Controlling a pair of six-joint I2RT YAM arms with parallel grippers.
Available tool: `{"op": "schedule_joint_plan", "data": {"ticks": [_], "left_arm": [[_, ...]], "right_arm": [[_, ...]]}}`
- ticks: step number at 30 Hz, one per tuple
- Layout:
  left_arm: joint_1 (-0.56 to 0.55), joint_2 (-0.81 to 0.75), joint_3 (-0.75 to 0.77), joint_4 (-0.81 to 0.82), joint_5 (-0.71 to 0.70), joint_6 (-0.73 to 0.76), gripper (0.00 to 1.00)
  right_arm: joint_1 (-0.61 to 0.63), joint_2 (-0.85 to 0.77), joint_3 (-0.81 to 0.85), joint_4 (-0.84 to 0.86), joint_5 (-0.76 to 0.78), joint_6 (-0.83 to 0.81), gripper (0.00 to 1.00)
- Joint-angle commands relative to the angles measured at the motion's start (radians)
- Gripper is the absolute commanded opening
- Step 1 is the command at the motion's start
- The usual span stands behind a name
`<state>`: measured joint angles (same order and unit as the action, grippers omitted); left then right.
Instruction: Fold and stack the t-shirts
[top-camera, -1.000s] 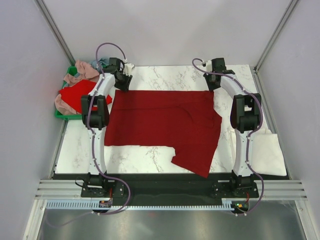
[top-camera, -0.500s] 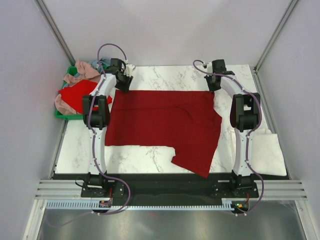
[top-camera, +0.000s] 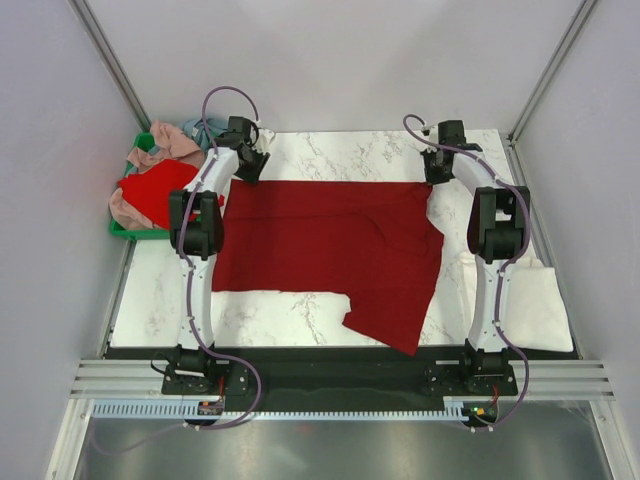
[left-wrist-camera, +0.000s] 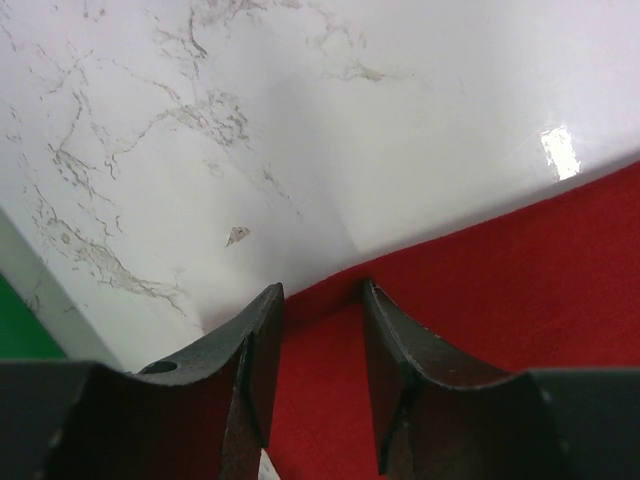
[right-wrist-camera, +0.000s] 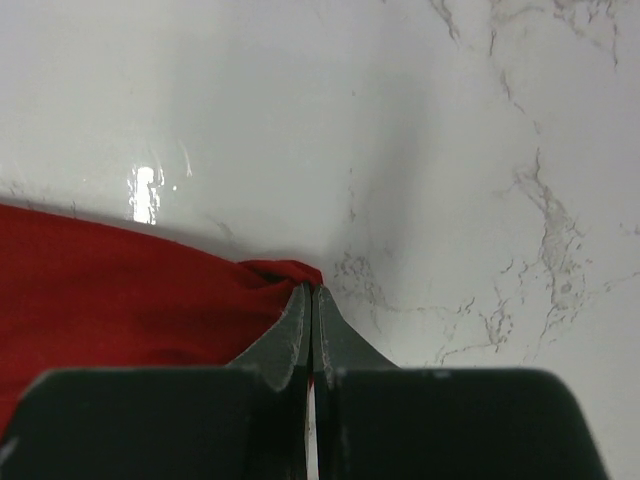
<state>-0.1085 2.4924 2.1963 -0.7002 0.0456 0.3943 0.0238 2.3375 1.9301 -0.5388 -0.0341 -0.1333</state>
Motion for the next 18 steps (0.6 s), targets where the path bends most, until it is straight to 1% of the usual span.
{"op": "schedule_joint_plan", "data": {"ticks": [1,4,5,6,7,8,10,11,14,18], "left_arm": [[-0.005,0.036,-0.017,-0.01,-0.036,0.003,0.45],[-0.005,0.033,-0.018,-0.009,-0.042,0.002,0.45],[-0.005,0.028,-0.018,-0.005,-0.043,0.0,0.45],[-0.005,0.025,-0.017,-0.002,-0.043,-0.003,0.45],[-0.005,0.019,-0.014,0.004,-0.084,-0.008,0.45],[-0.003,0.01,-0.012,0.011,-0.099,-0.018,0.5],[-0.002,-0.021,-0.003,0.036,-0.142,-0.029,0.6],[0.0,-0.032,0.0,0.042,-0.151,-0.035,0.68],[0.004,-0.069,0.008,0.054,-0.161,-0.031,0.74],[0.009,-0.104,-0.01,0.044,-0.139,-0.023,0.74]], "right_arm": [[-0.021,-0.073,-0.031,-0.015,-0.032,0.054,0.0],[-0.051,-0.087,-0.056,-0.012,-0.035,0.063,0.0],[-0.059,-0.093,-0.062,-0.012,-0.033,0.07,0.05],[-0.062,-0.098,-0.062,-0.012,-0.035,0.075,0.1],[-0.067,-0.102,-0.065,-0.01,-0.035,0.086,0.18],[-0.074,-0.118,-0.068,-0.007,-0.05,0.099,0.32],[-0.081,-0.128,-0.069,-0.004,-0.082,0.113,0.41],[-0.085,-0.135,-0.071,-0.003,-0.093,0.116,0.46],[-0.094,-0.13,-0.074,0.007,-0.151,0.124,0.49],[-0.097,-0.11,-0.079,0.014,-0.239,0.121,0.49]]}}
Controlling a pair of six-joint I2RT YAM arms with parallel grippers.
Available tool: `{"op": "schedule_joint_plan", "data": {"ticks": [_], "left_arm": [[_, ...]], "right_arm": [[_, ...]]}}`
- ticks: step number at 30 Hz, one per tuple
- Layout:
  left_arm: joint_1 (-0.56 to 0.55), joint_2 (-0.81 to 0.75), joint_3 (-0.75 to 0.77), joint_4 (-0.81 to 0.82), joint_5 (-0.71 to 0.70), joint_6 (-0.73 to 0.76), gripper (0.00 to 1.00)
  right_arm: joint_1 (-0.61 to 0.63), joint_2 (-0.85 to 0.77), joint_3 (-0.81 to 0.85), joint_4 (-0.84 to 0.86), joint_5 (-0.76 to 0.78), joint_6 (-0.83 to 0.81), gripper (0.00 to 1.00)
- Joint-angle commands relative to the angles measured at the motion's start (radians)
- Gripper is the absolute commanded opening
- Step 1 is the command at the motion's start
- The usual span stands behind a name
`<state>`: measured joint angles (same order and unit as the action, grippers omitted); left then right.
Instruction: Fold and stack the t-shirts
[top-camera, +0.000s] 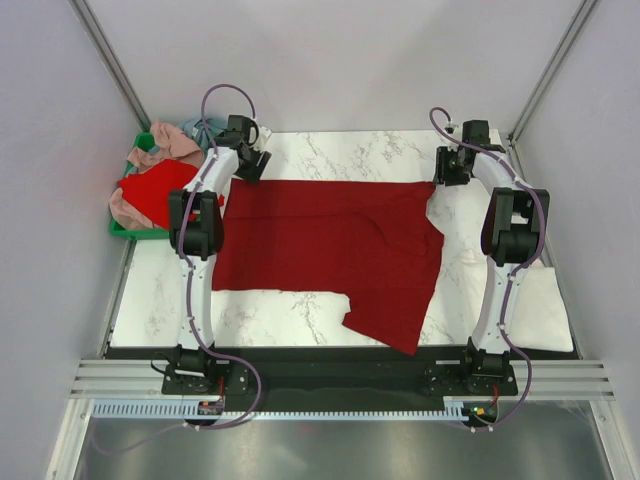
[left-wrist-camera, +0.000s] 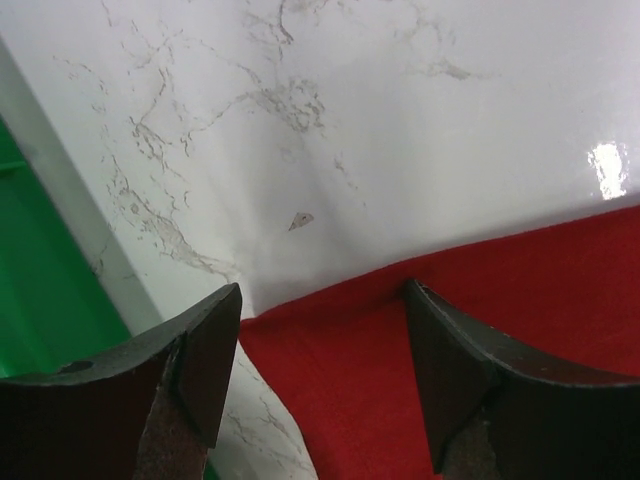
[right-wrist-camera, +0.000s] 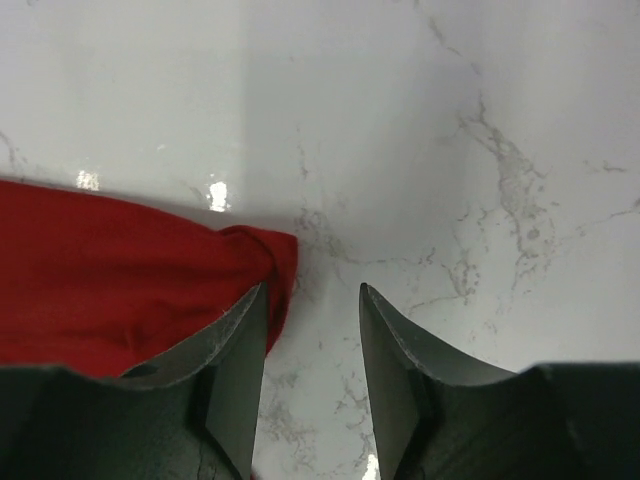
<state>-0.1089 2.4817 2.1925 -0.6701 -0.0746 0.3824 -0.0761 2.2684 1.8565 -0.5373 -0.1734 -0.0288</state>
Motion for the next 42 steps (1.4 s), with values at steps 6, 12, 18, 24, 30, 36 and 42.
{"op": "schedule_joint_plan", "data": {"ticks": [6,12,18,24,30,36,42], "left_arm": [[0.023,-0.116,-0.04,-0.022,0.012,-0.025,0.7],[0.035,-0.132,-0.062,-0.025,-0.002,-0.017,0.7],[0.048,-0.136,-0.06,-0.026,-0.002,-0.01,0.7],[0.057,-0.121,-0.062,-0.029,0.001,-0.005,0.69],[0.061,-0.083,-0.053,-0.029,0.009,0.01,0.71],[0.063,-0.038,-0.031,-0.033,0.038,0.012,0.68],[0.064,-0.001,-0.013,-0.037,0.07,0.006,0.55]], "right_arm": [[-0.001,0.0,0.027,0.017,-0.221,0.024,0.48],[-0.002,0.026,0.046,0.017,-0.204,0.023,0.48],[-0.004,0.06,0.075,0.023,-0.187,0.018,0.47],[-0.005,0.08,0.113,0.028,-0.166,0.01,0.45],[-0.005,0.109,0.113,0.026,-0.158,0.007,0.46],[-0.005,0.126,0.121,0.026,-0.149,-0.01,0.45],[-0.004,0.122,0.107,0.017,-0.146,-0.026,0.43]]}}
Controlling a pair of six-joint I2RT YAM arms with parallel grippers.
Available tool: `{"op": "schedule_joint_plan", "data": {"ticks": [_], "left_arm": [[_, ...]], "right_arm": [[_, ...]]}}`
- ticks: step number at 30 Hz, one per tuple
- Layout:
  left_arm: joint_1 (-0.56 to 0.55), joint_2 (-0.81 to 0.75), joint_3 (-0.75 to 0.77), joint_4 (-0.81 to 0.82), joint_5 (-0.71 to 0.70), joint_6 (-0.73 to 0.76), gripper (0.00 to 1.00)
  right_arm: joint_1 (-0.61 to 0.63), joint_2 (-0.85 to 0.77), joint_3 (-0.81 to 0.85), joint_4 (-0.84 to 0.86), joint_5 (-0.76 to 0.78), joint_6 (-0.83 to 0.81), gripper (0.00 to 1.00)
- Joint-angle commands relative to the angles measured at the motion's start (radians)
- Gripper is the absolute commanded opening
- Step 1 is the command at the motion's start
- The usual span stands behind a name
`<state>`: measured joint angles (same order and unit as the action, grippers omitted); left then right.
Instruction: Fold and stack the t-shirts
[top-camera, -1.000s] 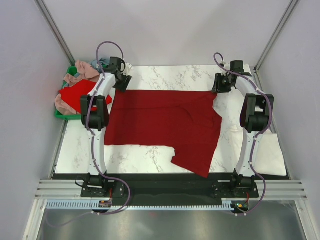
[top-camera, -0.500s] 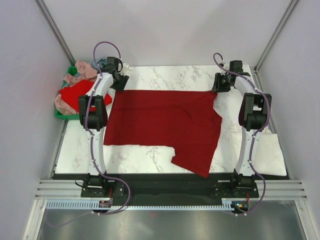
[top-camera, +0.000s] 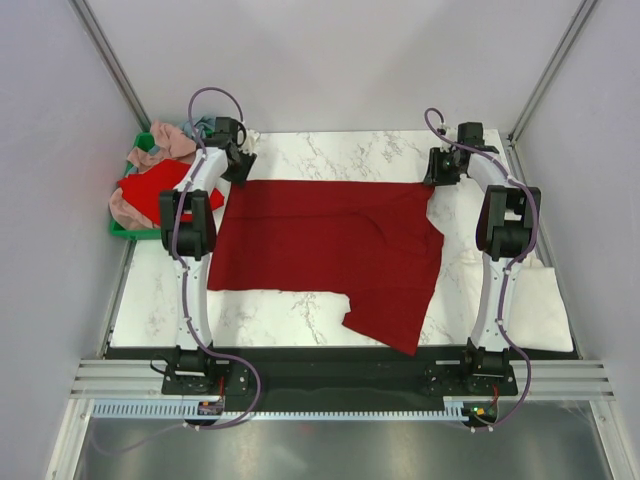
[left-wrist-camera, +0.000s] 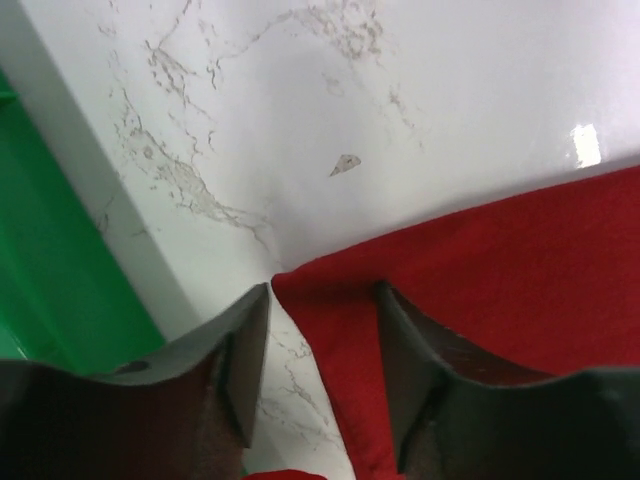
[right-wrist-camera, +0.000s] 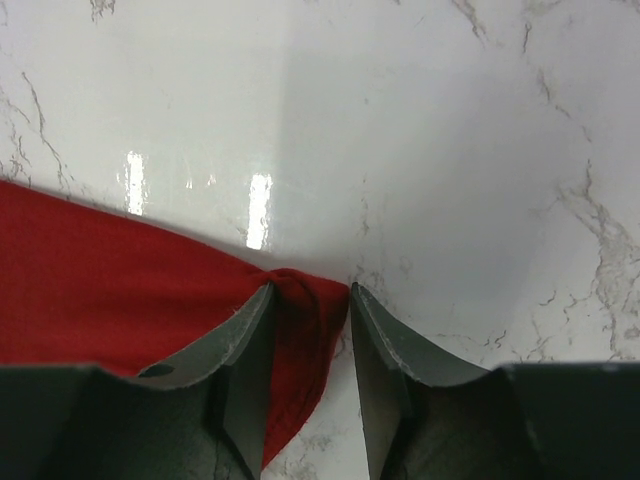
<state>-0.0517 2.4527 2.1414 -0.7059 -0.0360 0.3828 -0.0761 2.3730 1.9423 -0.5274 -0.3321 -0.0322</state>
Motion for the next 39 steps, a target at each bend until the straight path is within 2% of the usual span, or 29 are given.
{"op": "schedule_joint_plan", "data": {"ticks": [1,5,6,9,11,12,13,17,23,30,39], "left_arm": [[0.007,0.031,0.04,-0.004,0.031,0.004,0.5],[0.009,0.04,0.037,-0.004,0.031,0.005,0.4],[0.01,0.045,0.04,-0.003,0.031,0.007,0.35],[0.012,0.048,0.04,0.005,0.027,0.007,0.3],[0.013,0.054,0.04,0.016,0.009,0.01,0.06],[0.015,0.054,0.04,0.022,0.001,0.008,0.02],[0.016,0.057,0.04,0.029,-0.005,0.01,0.02],[0.016,0.006,0.049,0.046,-0.021,0.001,0.02],[0.016,-0.112,0.103,0.068,0.001,-0.03,0.02],[0.016,-0.343,0.083,0.072,0.067,-0.107,0.02],[0.016,-0.644,-0.082,0.072,0.108,-0.128,0.02]], "right_arm": [[-0.002,0.017,0.018,0.006,0.011,-0.026,0.42],[0.006,0.011,0.007,-0.002,0.007,-0.043,0.32],[0.013,0.012,0.003,-0.003,0.011,-0.051,0.26],[0.024,0.018,-0.002,-0.005,0.022,-0.063,0.17],[0.035,0.026,0.003,-0.005,0.036,-0.069,0.07],[0.038,0.032,0.015,-0.003,0.042,-0.071,0.03],[0.041,0.032,0.026,0.001,0.053,-0.074,0.0],[0.038,0.011,0.095,0.007,0.08,-0.098,0.0],[0.013,-0.131,0.173,0.026,0.084,-0.109,0.0],[0.007,-0.333,0.109,0.032,0.058,-0.11,0.0],[-0.013,-0.621,-0.002,0.037,0.038,-0.126,0.0]]}}
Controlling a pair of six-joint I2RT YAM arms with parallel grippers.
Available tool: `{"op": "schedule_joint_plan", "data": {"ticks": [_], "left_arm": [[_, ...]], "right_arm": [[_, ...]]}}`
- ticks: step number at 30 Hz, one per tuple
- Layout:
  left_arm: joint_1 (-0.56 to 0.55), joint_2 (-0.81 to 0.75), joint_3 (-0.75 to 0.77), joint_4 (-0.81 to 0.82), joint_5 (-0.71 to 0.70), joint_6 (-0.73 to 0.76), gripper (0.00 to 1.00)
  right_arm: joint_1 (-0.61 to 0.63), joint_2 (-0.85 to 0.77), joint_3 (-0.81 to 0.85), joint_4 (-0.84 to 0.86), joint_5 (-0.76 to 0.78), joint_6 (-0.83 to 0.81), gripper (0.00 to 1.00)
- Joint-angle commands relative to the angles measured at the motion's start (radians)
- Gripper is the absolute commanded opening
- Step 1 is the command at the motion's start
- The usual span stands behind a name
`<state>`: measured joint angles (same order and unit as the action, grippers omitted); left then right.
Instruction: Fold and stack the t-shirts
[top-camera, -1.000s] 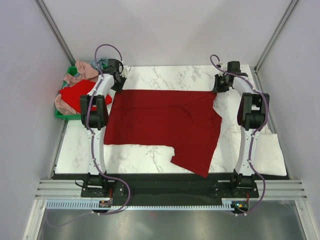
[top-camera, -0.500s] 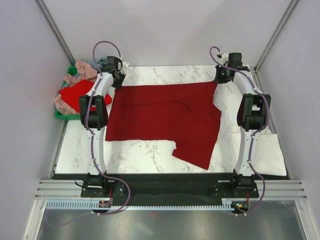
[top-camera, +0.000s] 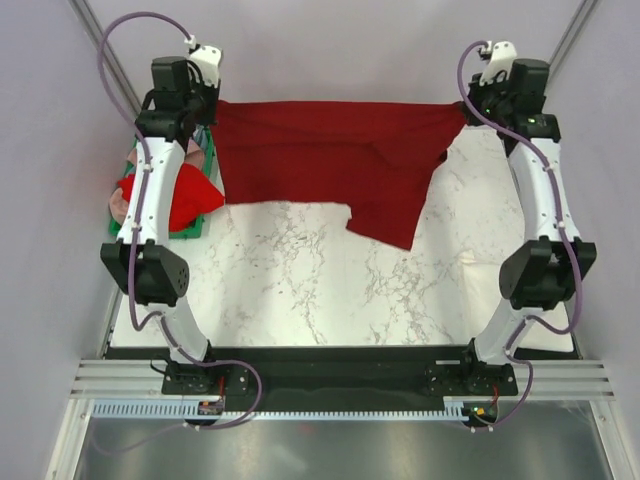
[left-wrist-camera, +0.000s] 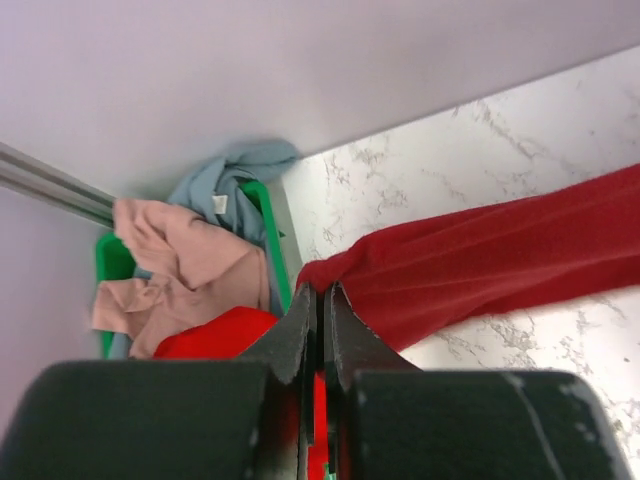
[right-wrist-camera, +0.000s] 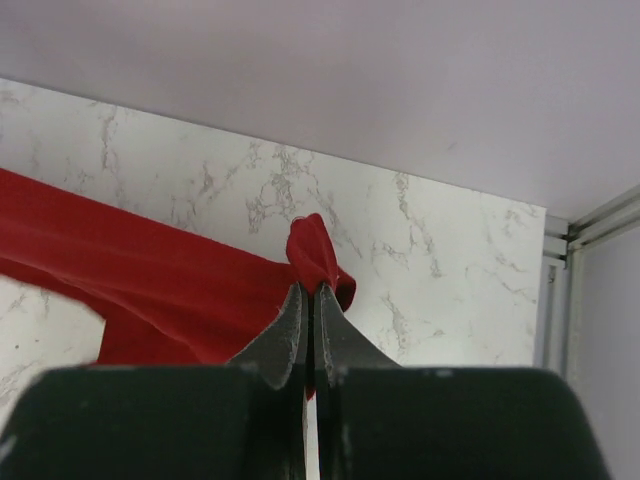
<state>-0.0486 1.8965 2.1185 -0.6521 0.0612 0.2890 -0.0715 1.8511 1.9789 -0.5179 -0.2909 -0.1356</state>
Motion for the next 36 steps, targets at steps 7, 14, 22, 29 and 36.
{"op": "schedule_joint_plan", "data": {"ticks": [7,14,22,29,36], "left_arm": [[0.015,-0.341,-0.248,0.025,-0.004,-0.028,0.02],[0.016,-0.657,-0.436,0.02,0.008,-0.014,0.02],[0.015,-0.98,-0.508,0.039,0.071,-0.007,0.02],[0.015,-0.984,-0.564,0.077,0.069,0.048,0.02],[0.015,-0.848,-0.761,0.154,0.095,0.094,0.02]], "right_arm": [[-0.025,-0.45,-0.259,0.099,-0.017,-0.042,0.0],[-0.025,-0.76,-0.361,0.079,-0.017,-0.036,0.0],[-0.025,-0.967,-0.212,-0.123,-0.011,-0.045,0.0],[-0.025,-0.968,-0.196,-0.162,-0.011,-0.064,0.0],[-0.025,-0.862,-0.402,-0.064,-0.077,-0.068,0.0]]}}
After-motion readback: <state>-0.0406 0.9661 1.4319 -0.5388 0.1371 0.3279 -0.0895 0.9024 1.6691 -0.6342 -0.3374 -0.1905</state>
